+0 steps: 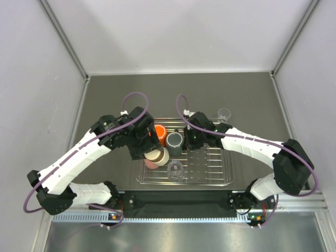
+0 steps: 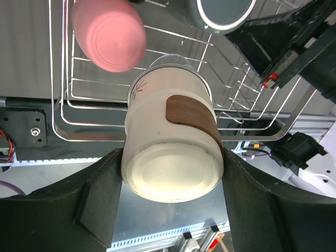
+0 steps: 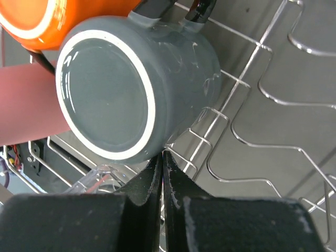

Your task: Load the cups into the dish rack

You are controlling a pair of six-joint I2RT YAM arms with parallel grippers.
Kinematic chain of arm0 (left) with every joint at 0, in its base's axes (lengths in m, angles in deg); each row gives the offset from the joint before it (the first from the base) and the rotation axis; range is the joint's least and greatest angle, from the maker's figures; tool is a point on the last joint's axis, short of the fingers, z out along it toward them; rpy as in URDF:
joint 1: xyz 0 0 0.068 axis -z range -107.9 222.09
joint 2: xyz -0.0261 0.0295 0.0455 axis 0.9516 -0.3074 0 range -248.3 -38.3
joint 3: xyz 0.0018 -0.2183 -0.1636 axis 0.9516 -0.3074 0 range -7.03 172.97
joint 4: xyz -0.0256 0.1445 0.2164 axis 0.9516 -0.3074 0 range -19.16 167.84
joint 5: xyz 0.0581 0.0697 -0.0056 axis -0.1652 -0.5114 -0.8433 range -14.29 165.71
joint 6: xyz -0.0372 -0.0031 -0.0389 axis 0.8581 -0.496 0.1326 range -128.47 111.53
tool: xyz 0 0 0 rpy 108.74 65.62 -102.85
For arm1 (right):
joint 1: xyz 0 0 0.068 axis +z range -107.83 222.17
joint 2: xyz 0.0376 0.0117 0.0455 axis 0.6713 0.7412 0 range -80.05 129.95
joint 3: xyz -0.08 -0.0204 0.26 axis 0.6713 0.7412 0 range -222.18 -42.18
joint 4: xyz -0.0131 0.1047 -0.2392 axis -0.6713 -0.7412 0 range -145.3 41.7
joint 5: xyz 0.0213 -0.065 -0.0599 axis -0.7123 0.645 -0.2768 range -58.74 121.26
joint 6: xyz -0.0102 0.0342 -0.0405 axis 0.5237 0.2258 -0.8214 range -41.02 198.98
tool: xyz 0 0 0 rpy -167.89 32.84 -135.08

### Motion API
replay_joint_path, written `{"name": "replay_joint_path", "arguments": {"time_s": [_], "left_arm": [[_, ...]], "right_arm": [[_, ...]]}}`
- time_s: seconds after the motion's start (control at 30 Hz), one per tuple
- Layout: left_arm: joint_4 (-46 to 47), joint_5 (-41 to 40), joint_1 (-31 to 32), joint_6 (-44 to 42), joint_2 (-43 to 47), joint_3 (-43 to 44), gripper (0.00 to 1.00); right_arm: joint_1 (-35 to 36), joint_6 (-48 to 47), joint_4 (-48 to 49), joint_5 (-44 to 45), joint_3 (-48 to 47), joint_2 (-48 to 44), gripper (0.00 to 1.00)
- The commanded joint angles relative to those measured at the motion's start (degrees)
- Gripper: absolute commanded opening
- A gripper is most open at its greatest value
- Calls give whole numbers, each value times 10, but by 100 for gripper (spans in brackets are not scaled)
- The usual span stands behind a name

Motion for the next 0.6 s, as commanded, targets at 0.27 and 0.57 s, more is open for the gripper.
{"name": "replay_joint_path", "arguments": {"time_s": [0.27,0.57], "left_arm": [[-92,50,7,-31,-7,-21,0],[-68,91,8,-48,11,-67,0]], "right_arm": [[-15,-12,36,19,-5,-42,0],[-22,-3,37,19,29,-76,0]]}}
